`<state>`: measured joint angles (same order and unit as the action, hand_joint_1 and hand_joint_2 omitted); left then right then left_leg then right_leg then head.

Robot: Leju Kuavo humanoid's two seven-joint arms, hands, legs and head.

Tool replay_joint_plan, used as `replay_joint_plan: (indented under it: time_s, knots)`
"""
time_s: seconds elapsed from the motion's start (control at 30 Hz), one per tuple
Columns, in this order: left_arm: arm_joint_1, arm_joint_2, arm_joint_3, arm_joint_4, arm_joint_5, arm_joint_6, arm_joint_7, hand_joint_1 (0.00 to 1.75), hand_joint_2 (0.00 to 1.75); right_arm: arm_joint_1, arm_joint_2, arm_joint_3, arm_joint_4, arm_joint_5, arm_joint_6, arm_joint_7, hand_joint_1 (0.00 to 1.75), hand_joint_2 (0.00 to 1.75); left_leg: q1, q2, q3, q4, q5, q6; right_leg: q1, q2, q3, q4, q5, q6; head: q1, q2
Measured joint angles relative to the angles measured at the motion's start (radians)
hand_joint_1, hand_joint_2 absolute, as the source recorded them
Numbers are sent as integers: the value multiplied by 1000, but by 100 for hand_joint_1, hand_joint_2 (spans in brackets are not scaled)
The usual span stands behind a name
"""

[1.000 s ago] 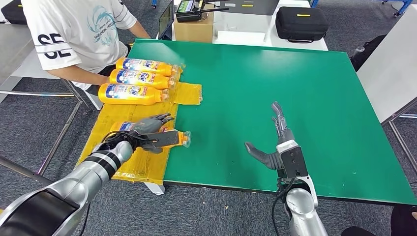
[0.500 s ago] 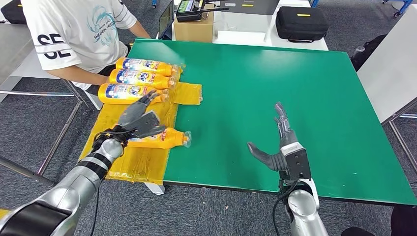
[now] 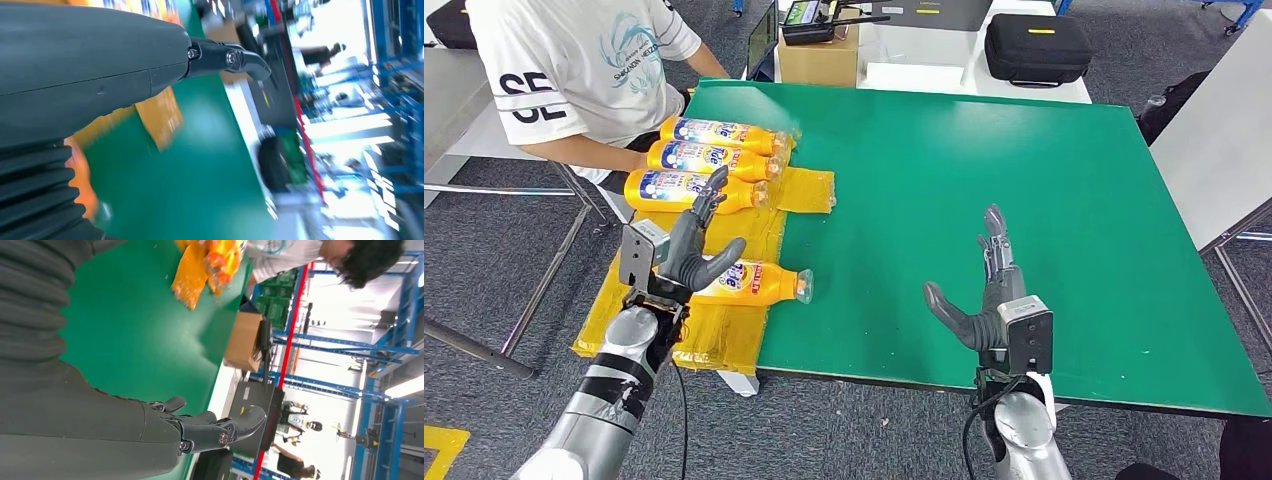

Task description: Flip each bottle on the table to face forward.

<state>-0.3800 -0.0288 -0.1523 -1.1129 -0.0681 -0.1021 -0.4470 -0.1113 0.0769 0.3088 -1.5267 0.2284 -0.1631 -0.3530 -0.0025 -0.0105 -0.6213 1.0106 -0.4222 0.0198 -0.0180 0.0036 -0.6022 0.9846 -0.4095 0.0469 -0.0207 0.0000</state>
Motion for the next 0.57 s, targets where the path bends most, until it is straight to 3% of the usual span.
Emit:
replay_joint_plan:
  time_s: [0.13, 0.23, 0.43, 0.57]
  knots:
    - [37, -25, -17, -49, 104, -53, 26, 0, 175, -4, 11, 22, 1, -19, -14, -1, 0, 175, 0, 0, 0, 0, 0, 0, 0, 0, 0, 0, 0, 0, 0, 0]
    - [74, -49, -46, -99, 151, -29, 45, 0, 175, -8, 26, 43, 5, -25, -48, -3, 0, 175, 0, 0, 0, 0, 0, 0, 0, 0, 0, 0, 0, 0, 0, 0]
    - [172, -103, -159, -213, 0, 251, 25, 0, 175, 19, 71, 95, 7, -63, -152, -16, 0, 175, 0, -1, 0, 0, -1, 0, 0, 0, 0, -1, 0, 0, 0, 0]
    - [212, -133, -214, -245, -8, 360, 23, 0, 175, 50, 80, 128, 0, -118, -233, -44, 0, 175, 0, -1, -1, 0, -1, 0, 0, 0, 0, -1, -1, 0, 0, 0]
